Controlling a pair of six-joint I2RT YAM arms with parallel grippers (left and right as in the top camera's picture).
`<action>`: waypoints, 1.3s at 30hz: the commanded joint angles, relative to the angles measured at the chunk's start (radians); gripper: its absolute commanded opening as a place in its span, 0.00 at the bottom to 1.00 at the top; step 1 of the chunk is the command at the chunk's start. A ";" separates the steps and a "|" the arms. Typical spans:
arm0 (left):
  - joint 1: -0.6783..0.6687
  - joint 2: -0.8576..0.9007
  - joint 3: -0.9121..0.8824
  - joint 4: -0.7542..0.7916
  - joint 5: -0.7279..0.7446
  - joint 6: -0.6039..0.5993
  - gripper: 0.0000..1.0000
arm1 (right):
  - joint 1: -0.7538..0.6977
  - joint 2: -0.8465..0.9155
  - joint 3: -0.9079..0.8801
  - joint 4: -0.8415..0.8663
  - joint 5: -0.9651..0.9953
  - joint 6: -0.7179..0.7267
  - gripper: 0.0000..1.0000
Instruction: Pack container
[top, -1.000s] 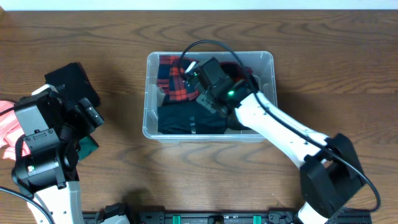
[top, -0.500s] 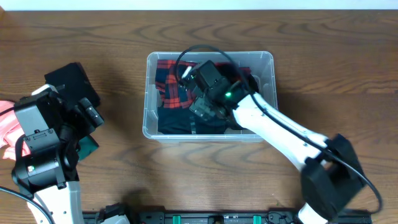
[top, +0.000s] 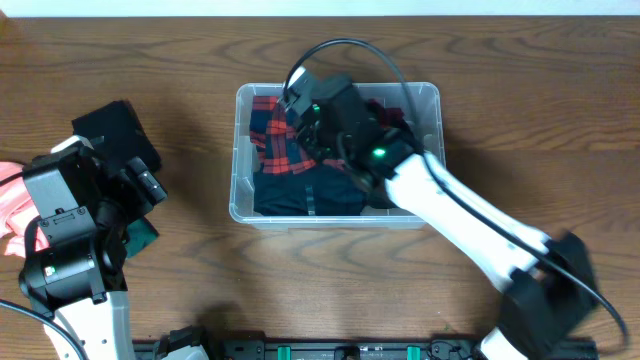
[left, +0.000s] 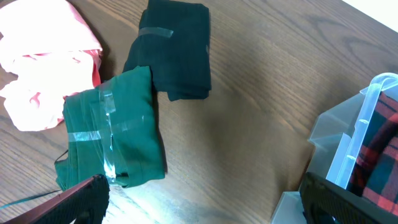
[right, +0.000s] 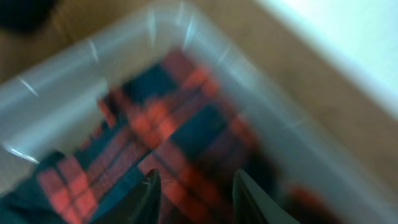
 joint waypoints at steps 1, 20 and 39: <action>0.003 0.001 0.018 -0.003 -0.001 -0.002 0.98 | 0.009 0.126 -0.012 -0.004 -0.090 0.092 0.39; 0.182 0.134 0.018 0.016 -0.058 -0.034 0.98 | -0.096 -0.293 -0.008 -0.164 0.123 0.045 0.98; 0.560 0.787 0.018 0.218 0.182 0.070 0.98 | -0.360 -0.389 -0.008 -0.486 0.119 0.151 0.99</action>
